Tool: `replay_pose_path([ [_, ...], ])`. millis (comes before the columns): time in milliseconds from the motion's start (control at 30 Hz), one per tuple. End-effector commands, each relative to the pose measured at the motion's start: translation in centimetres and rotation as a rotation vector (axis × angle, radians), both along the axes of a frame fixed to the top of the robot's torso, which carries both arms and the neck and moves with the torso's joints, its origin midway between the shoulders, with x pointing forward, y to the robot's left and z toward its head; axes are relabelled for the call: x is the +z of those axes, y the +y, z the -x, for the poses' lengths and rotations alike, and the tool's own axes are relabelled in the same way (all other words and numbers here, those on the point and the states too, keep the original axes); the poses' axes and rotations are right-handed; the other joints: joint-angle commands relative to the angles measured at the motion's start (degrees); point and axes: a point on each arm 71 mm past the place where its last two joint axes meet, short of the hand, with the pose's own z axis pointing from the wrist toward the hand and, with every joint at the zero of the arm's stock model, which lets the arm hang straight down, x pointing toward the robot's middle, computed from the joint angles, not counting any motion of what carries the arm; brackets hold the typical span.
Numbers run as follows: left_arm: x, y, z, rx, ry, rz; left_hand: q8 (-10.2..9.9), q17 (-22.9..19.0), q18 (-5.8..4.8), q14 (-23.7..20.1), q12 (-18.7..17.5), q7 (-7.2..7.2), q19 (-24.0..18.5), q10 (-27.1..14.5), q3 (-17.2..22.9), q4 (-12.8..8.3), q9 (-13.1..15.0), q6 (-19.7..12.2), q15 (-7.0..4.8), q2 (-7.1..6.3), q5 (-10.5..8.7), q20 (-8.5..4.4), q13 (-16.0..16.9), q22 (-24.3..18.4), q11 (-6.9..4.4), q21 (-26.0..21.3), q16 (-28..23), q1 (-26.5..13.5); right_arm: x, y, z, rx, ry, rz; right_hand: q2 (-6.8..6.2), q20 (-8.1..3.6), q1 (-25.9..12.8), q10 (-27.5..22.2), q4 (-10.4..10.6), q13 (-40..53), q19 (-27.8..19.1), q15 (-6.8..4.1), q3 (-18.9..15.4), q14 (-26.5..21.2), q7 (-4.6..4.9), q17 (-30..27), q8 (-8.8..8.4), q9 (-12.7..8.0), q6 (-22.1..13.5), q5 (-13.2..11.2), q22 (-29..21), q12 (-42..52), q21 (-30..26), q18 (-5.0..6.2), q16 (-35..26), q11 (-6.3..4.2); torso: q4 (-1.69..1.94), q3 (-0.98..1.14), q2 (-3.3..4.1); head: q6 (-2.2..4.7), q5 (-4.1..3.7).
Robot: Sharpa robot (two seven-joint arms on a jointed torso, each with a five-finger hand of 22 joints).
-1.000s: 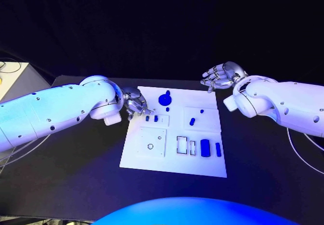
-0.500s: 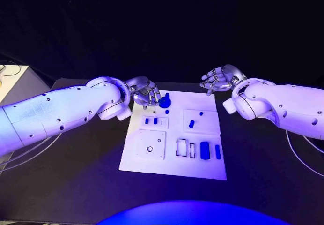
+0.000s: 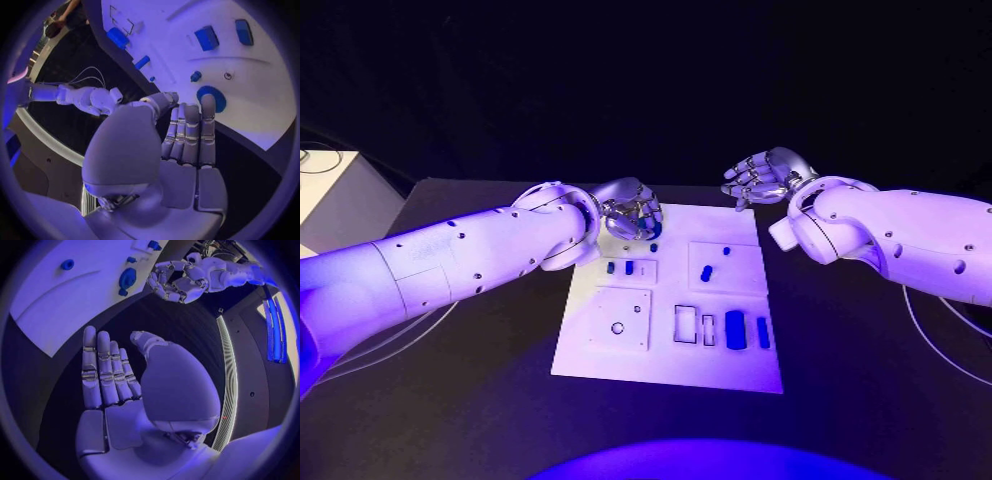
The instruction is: Assemble the parts on the task board
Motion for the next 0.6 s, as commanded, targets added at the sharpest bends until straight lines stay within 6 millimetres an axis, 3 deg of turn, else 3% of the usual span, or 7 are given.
replay_pose_path([
  [33,-0.3,-0.8,0.1,-0.078,-0.091,-0.074,-0.44,1.74,0.84,1.61,-0.38,0.01,0.49,0.31,-0.21,-0.63,-0.67,0.34,-0.04,-0.72,-0.27,-0.04,-0.36,0.22,-0.06,0.56,1.48,-0.61,0.1,0.2,0.0,0.011,-0.019,0.0,-0.09,-0.1,0.32,0.24,0.03,-0.1,-0.12,0.04,0.37,-0.27,1.04,-0.09,0.13,-0.07,0.27,0.22,-0.08,-0.24,-0.24,0.47,-0.33,-0.07,-0.06,0.05,0.03,0.18,-0.09],
  [600,-1.9,-1.8,0.2,-0.093,-0.062,-0.244,-1.77,2.42,0.77,2.82,-1.47,-0.47,1.03,-3.03,-1.28,-0.9,-2.88,1.15,0.64,-1.93,-0.39,0.61,-1.49,0.06,0.75,0.66,3.84,-2.81,0.1,0.3,0.1,0.013,-0.017,-0.001,-0.13,-0.02,0.09,0.18,0.06,-0.38,-0.24,0.15,0.4,-0.33,1.28,-0.34,0.06,-0.14,0.18,0.21,-0.31,-0.43,-0.42,0.43,-0.64,0.09,-0.05,0.03,0.03,0.01,-0.69],
])
